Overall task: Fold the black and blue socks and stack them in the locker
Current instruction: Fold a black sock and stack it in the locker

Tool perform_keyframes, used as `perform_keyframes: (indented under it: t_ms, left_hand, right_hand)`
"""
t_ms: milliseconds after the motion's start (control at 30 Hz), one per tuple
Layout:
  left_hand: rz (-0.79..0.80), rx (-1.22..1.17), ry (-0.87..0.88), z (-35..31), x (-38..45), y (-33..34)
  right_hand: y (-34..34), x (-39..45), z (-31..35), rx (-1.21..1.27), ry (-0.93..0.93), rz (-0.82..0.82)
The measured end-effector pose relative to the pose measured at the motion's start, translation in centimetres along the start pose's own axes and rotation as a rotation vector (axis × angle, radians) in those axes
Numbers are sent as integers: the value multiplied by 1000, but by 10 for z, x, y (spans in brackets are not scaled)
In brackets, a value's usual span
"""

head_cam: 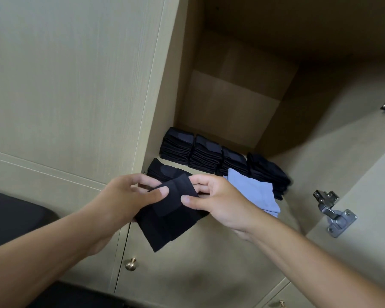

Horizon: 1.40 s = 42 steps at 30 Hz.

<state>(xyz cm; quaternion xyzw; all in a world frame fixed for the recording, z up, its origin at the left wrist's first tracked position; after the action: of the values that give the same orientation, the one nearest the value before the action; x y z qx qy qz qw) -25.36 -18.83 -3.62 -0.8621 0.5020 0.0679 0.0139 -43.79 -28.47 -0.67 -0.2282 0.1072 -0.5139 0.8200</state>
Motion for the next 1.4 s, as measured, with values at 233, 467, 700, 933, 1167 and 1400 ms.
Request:
perform_keyframes:
  t_ms: [233, 467, 700, 933, 1167, 1400]
  left_hand:
    - [-59, -180, -138, 3, 0, 0]
    - [-126, -169, -56, 10, 6, 1]
    - [-28, -77, 2, 8, 11, 3]
    - [-33, 17, 36, 8, 15, 6]
    - [-62, 242, 241, 5, 16, 3]
    - [33, 540, 355, 13, 16, -4]
  right_hand:
    - [7, 0, -12, 487, 274, -23]
    - [7, 0, -12, 327, 102, -170]
    - [1, -6, -5, 133, -140, -149]
    - [-8, -7, -6, -21, -179, -79]
    - [-45, -1, -2, 37, -86, -264]
    - [-82, 28, -13, 176, -10, -459]
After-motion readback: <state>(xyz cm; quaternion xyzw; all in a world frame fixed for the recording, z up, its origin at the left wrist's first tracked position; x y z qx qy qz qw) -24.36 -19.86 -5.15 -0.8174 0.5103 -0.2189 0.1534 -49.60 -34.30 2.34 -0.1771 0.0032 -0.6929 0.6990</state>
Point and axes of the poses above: each hand's wrist, its own x-axis towards the middle knuckle, its own y-axis out of the palm, z = x × y, the point moved 1 cm from there along x, towards the middle knuckle, and after that the axes turned 15 degrees about -z, right-handed, at the moved point
